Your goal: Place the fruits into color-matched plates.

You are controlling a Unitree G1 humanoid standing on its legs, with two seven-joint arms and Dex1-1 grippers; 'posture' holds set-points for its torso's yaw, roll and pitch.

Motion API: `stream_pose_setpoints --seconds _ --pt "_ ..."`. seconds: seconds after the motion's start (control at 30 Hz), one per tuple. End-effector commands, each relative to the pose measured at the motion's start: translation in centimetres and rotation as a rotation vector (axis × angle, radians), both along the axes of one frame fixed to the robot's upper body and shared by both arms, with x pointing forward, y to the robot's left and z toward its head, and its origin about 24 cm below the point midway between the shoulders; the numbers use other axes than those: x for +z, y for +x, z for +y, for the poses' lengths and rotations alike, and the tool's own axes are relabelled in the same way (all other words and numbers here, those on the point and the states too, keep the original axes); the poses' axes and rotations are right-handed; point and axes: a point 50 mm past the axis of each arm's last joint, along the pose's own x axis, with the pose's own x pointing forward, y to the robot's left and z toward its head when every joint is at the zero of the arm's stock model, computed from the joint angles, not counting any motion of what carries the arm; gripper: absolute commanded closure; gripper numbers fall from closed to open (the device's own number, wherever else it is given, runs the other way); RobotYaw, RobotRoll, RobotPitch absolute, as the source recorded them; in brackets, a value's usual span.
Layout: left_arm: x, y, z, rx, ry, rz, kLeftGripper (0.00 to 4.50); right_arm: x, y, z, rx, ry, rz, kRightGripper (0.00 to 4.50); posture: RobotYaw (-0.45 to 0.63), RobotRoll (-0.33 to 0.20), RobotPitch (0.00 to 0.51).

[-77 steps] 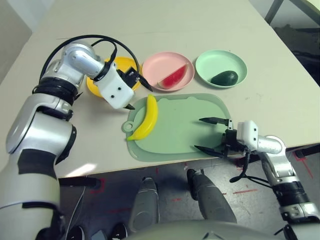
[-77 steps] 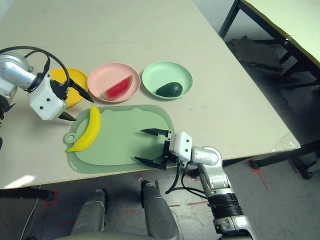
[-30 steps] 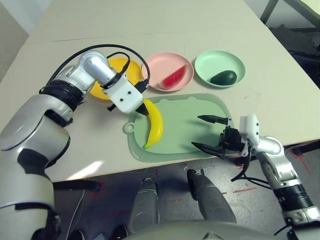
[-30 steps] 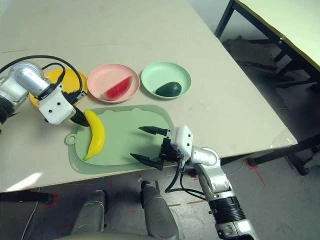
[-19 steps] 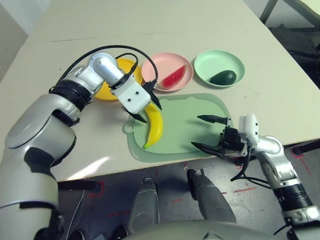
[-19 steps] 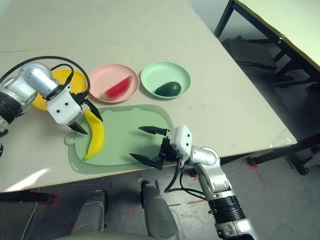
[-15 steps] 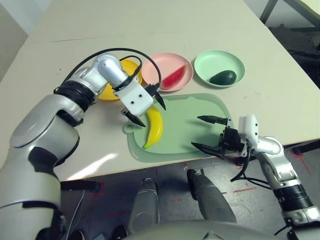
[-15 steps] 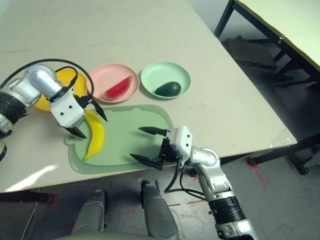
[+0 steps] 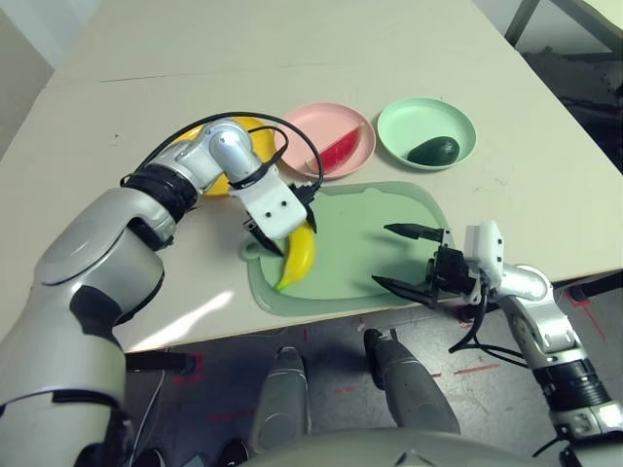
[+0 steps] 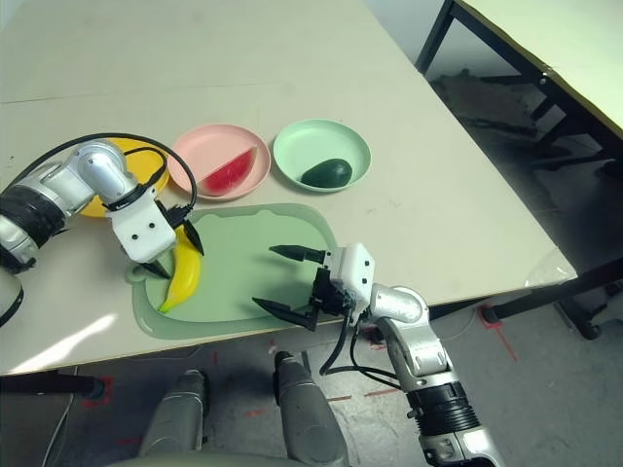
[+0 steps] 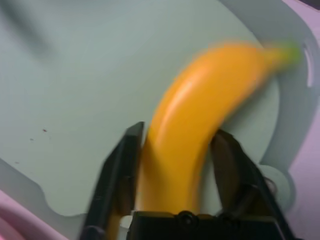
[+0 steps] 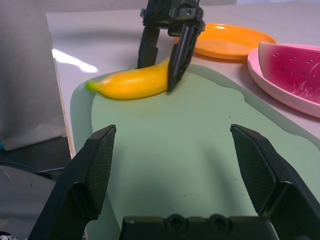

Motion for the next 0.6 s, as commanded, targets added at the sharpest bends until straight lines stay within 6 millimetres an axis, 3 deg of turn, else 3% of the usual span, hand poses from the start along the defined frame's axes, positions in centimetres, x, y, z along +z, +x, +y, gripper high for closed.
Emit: stream_pose_setpoints --seconds 0.03,0.23,0.37,0.6 --pt "-0.6 -0.3 0.5 0.011 0.034 0.034 2.78 -0.3 -0.3 -0.2 0.021 -0.018 0.015 0.00 -0.19 0.000 0.218" --pt "0.4 -0.2 0.8 0.049 0.014 0.033 2.78 -0.5 -0.1 -0.1 0.037 -0.024 0.023 0.00 -0.17 0.000 0.218" --pt "2.1 -0.3 1.2 0.091 -0.031 0.017 2.78 -0.2 0.0 0.3 0.056 -0.016 0.019 0.00 -0.16 0.000 0.213" --pt "5.4 0.4 5.5 0.324 -0.063 -0.074 2.78 0.2 0.3 0.3 -0.015 0.059 0.056 0.00 -0.15 0.000 0.216"
